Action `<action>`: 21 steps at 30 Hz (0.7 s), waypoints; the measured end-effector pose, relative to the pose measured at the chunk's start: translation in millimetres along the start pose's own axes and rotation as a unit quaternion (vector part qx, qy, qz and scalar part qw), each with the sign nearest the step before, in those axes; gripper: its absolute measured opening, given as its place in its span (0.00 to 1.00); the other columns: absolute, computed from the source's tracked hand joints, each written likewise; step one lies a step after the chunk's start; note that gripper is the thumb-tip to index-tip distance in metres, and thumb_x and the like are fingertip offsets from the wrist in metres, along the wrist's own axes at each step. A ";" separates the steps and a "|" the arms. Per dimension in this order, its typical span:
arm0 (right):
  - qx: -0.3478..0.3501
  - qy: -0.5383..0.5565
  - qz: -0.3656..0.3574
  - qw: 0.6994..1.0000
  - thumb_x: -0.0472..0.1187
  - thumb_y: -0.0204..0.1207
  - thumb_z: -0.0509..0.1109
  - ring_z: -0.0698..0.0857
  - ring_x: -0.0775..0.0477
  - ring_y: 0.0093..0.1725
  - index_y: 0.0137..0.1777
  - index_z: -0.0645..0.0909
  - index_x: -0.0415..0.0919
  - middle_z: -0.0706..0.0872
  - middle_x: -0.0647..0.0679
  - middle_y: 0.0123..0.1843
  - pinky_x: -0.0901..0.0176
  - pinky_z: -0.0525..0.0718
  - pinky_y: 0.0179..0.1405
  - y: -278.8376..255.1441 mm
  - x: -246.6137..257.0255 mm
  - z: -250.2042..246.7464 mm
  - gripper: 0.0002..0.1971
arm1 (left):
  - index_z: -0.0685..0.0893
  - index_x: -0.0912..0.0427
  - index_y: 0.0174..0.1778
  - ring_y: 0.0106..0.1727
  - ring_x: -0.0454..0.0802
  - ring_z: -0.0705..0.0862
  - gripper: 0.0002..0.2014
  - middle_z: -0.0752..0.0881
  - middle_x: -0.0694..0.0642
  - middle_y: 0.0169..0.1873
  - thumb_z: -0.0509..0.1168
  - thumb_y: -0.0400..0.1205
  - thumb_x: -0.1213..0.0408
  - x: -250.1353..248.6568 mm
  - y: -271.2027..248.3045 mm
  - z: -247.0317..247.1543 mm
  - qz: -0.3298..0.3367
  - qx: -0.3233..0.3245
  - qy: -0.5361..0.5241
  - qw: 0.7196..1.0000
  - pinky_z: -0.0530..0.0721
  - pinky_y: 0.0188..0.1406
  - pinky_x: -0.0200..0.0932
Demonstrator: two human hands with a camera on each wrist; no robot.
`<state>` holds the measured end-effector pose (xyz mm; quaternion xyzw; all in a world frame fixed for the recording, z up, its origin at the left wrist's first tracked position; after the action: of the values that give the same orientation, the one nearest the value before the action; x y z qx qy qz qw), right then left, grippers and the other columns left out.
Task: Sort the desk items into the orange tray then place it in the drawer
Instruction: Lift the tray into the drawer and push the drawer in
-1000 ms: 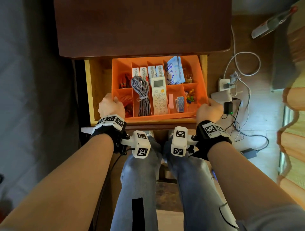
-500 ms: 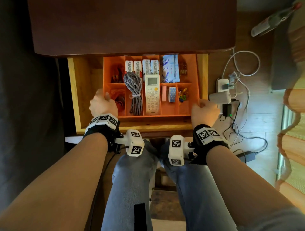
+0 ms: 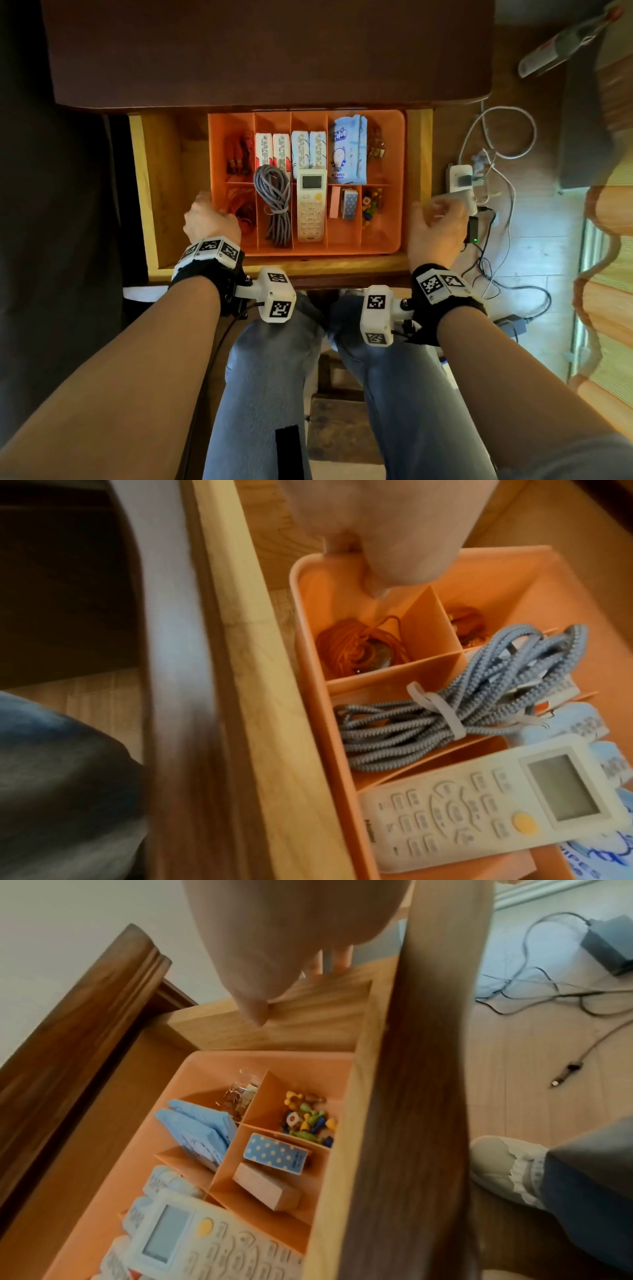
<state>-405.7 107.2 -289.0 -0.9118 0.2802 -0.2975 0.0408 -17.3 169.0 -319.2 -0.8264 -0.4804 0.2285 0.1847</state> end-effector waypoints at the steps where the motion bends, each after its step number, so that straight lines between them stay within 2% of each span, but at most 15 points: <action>1: 0.017 0.003 0.002 1.000 0.47 0.78 0.67 0.80 0.42 0.57 0.61 0.77 0.35 0.80 0.40 0.60 0.60 0.72 0.49 0.2 -1.1 5.5 0.18 | 0.78 0.65 0.61 0.61 0.66 0.81 0.14 0.84 0.67 0.58 0.59 0.80 0.76 1.6 1.0 2.0 -0.006 0.003 -0.002 1.000 0.79 0.60 0.56; 5: 0.068 0.017 0.024 0.997 0.52 0.83 0.59 0.80 0.39 0.62 0.65 0.78 0.34 0.83 0.37 0.61 0.52 0.76 0.60 -0.4 -13.6 22.9 0.23 | 0.77 0.63 0.64 0.61 0.65 0.82 0.17 0.84 0.66 0.58 0.59 0.79 0.77 12.3 3.0 12.5 -0.023 0.019 -0.005 1.000 0.81 0.59 0.56; 9: 0.068 0.024 0.026 0.997 0.55 0.82 0.58 0.82 0.37 0.61 0.64 0.78 0.33 0.85 0.35 0.60 0.44 0.78 0.62 1.3 -19.3 25.6 0.25 | 0.76 0.61 0.65 0.61 0.65 0.82 0.18 0.84 0.66 0.58 0.60 0.79 0.76 16.7 5.0 21.3 -0.021 0.024 -0.004 0.999 0.82 0.60 0.58; 18: 0.068 0.026 0.034 0.997 0.53 0.83 0.59 0.79 0.40 0.67 0.71 0.75 0.36 0.83 0.39 0.66 0.52 0.74 0.65 1.6 -17.1 22.9 0.25 | 0.75 0.61 0.65 0.60 0.67 0.82 0.18 0.84 0.67 0.58 0.61 0.79 0.75 13.0 1.5 34.6 -0.001 0.036 -0.007 0.999 0.83 0.60 0.58; 21: 0.067 0.031 0.030 0.997 0.55 0.82 0.58 0.81 0.39 0.63 0.68 0.77 0.34 0.85 0.37 0.62 0.50 0.76 0.62 1.5 -17.8 25.1 0.25 | 0.69 0.63 0.70 0.63 0.68 0.81 0.20 0.82 0.70 0.61 0.59 0.81 0.75 12.7 -4.0 38.7 0.007 0.051 0.007 0.999 0.81 0.61 0.60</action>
<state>-404.1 113.1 -319.2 -0.8884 0.2880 -0.3425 0.1021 -36.1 185.4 -351.7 -0.8207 -0.4609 0.2487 0.2285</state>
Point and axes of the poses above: each hand's wrist, its own y-axis towards the middle knuckle, its own z-axis out of the palm, x = y × z, the point moved 10 cm from there along y, towards the middle knuckle
